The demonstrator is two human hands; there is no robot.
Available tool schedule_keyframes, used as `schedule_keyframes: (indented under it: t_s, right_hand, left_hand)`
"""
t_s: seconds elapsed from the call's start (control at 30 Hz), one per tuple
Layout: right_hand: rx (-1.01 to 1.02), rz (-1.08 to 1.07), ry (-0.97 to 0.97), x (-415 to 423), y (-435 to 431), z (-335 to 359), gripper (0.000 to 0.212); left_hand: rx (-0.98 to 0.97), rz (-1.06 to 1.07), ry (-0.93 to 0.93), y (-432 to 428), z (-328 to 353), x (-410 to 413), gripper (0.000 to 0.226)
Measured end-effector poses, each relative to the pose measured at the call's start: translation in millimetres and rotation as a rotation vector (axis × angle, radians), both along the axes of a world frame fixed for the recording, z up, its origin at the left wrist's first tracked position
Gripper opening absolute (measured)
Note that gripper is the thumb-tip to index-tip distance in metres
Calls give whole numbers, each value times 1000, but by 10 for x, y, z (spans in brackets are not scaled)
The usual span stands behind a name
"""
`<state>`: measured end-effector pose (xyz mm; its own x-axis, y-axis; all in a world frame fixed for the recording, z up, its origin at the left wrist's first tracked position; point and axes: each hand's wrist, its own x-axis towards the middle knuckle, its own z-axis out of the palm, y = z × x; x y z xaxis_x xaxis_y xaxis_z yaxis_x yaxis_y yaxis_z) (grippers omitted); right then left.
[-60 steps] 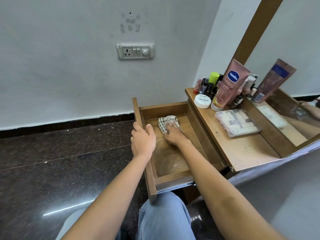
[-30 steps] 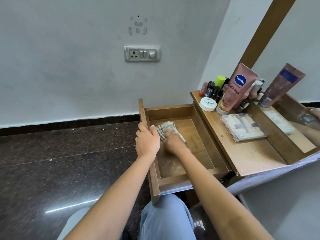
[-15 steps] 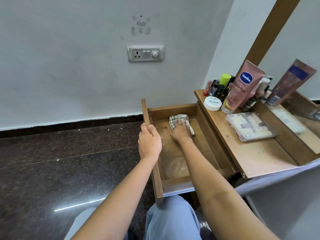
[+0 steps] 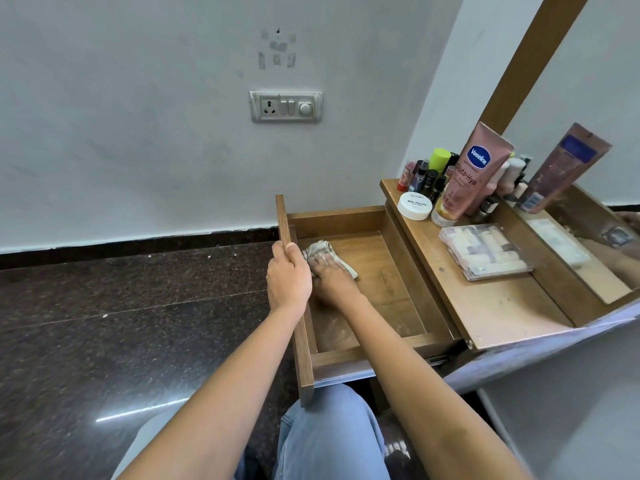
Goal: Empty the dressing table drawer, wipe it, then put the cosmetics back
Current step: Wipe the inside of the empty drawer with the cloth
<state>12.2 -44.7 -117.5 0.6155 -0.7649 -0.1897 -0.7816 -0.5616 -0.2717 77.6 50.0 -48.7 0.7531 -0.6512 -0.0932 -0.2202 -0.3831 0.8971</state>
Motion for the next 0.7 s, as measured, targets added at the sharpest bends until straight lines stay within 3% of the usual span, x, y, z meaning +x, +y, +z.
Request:
schedule_keyframes:
  t_s: [0.33, 0.7]
  right_hand:
    - [130, -207, 125, -549, -390, 329, 65]
    - [38, -63, 168, 222, -216, 203, 61]
  left_hand:
    - [14, -12, 16, 2, -16, -4, 48]
    - [16, -13, 11, -3, 2, 11, 44]
